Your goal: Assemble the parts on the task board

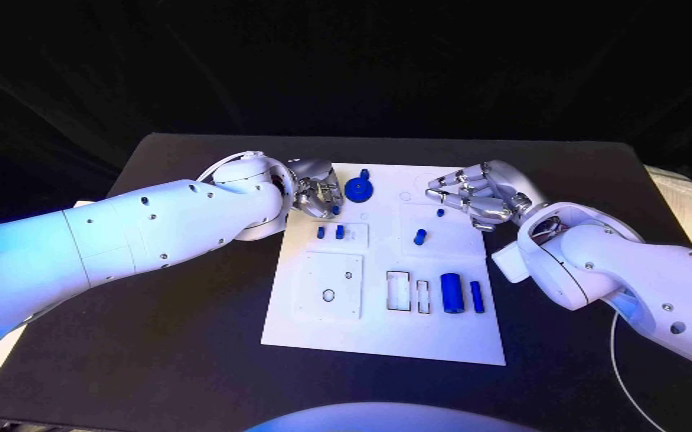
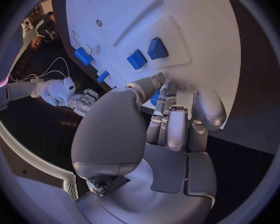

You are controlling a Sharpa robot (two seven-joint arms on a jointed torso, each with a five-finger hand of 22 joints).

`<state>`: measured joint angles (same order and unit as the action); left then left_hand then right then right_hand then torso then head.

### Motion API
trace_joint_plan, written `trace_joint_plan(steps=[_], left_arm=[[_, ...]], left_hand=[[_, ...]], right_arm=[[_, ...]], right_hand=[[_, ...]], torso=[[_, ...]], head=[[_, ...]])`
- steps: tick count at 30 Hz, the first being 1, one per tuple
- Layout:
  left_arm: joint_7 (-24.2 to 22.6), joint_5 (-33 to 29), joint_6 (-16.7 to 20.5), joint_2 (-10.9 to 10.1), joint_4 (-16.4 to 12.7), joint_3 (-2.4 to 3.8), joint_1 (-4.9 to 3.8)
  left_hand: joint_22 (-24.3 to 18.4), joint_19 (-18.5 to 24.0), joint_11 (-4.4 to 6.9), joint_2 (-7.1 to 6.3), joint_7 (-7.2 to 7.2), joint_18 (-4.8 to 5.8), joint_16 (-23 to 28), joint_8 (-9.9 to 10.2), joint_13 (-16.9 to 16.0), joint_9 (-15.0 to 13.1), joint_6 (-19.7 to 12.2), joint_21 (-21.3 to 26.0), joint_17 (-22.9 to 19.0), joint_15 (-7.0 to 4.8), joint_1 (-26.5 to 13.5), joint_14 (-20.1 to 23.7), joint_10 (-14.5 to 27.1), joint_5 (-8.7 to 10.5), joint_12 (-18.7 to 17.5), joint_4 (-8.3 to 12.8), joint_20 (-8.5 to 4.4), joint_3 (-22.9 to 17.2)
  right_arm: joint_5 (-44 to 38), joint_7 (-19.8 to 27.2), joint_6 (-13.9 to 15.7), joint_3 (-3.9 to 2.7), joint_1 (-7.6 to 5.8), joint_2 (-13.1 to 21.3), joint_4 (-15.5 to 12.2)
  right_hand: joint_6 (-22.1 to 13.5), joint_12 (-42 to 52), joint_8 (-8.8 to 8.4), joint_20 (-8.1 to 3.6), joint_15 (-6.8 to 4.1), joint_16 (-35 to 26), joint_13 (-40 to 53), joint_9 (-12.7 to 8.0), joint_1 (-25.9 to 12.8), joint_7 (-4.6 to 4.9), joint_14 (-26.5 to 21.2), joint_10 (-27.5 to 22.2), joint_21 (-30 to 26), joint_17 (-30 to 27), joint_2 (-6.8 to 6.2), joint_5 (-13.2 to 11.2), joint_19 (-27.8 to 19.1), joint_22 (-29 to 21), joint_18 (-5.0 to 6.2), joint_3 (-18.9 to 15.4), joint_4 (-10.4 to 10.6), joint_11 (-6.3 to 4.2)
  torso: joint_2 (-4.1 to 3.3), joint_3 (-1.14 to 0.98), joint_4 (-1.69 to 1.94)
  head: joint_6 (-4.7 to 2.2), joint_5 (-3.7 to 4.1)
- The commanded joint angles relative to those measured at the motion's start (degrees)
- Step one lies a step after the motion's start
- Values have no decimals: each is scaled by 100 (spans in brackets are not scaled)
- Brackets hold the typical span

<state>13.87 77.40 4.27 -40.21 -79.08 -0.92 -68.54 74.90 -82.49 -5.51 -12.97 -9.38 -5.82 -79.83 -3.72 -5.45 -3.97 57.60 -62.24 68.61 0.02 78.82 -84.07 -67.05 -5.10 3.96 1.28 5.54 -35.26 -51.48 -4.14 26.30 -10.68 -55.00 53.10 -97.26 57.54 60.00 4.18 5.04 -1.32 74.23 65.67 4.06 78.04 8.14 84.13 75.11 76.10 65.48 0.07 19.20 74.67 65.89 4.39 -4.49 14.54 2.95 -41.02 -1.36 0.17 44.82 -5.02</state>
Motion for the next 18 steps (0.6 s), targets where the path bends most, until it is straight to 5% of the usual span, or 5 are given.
trace_joint_plan(steps=[1,8,14,18], left_arm=[[60,-37,-19,-12,0,-1,2],[-28,-399,-86,-151,-50,8,-4],[-458,-1001,138,-375,-57,35,-94],[-885,-1866,474,-519,-16,38,-168]], left_hand=[[120,-8,-2,-30,8,38,26,9,4,8,-33,20,-13,41,-1,-145,42,-23,-27,11,33,-31],[99,8,-10,-34,8,27,37,-19,29,5,-4,73,-47,47,66,-132,100,-27,-17,64,43,-83],[66,27,-20,-38,-6,13,51,-34,35,1,21,145,-80,52,64,-123,105,-23,-8,68,47,-88],[-147,173,-34,-4,-25,-68,259,-97,52,-17,146,590,-462,62,66,9,106,-19,17,66,60,-94]], right_arm=[[-5,55,-47,0,7,-3,5],[-12,38,-27,0,7,11,153],[-222,111,-202,-2,4,33,408],[-643,153,-374,-8,-13,36,555]], right_hand=[[-33,-14,4,-1,4,-22,-7,3,10,-10,117,-24,-20,-8,44,25,-55,-7,111,-26,-4,5],[-36,-140,5,-2,4,-78,-110,3,47,-10,102,-98,-70,-77,45,31,-98,-81,127,-26,-23,3],[120,-2336,65,-39,-31,-722,-1887,18,644,-24,-82,-1241,-580,-790,94,-192,-490,-760,264,205,-312,-24],[205,-3215,54,-45,-22,-801,-2686,7,999,-17,-27,-1431,-573,-851,16,-462,-400,-711,245,451,-462,0]], torso=[[0,-2,-2],[9,0,4],[17,-3,5],[26,-5,-1]], head=[[-5,5],[-12,14],[-49,4],[-71,4]])
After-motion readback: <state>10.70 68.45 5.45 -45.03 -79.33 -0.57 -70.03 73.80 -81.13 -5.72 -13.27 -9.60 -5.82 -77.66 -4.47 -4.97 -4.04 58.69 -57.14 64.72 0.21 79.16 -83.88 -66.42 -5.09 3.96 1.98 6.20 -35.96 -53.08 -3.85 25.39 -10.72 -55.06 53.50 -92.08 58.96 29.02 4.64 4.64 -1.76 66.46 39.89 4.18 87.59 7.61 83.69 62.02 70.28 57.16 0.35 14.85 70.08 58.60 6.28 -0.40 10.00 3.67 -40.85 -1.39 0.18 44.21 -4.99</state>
